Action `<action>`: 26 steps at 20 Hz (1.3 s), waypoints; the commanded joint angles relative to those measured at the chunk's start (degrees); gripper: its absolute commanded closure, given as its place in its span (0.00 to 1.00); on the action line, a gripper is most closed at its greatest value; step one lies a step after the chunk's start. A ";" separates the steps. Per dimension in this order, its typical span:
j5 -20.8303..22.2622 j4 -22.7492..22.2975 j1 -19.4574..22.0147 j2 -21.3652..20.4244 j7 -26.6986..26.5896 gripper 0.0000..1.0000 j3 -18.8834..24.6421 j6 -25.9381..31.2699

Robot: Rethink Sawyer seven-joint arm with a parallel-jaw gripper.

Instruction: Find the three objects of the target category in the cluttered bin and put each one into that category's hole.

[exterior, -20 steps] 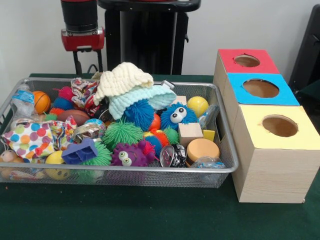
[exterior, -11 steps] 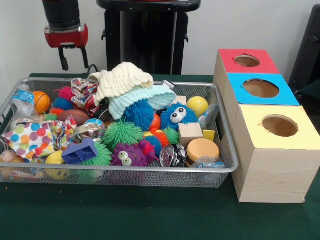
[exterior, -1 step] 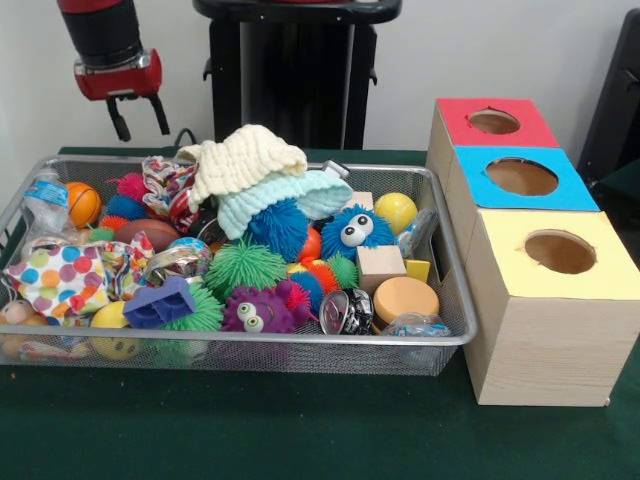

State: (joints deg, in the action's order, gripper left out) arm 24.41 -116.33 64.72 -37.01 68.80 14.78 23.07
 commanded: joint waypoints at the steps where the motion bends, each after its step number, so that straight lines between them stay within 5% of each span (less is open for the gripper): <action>1: -2.13 9.82 -2.64 1.41 2.41 0.00 5.36 4.64; 14: -1.71 12.55 -9.59 4.33 11.33 0.00 -0.01 -5.84; 26: -4.75 15.57 -13.21 9.00 13.78 0.00 -3.23 -12.18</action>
State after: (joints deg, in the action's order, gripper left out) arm 23.35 -107.63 52.98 -32.58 68.80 12.75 14.92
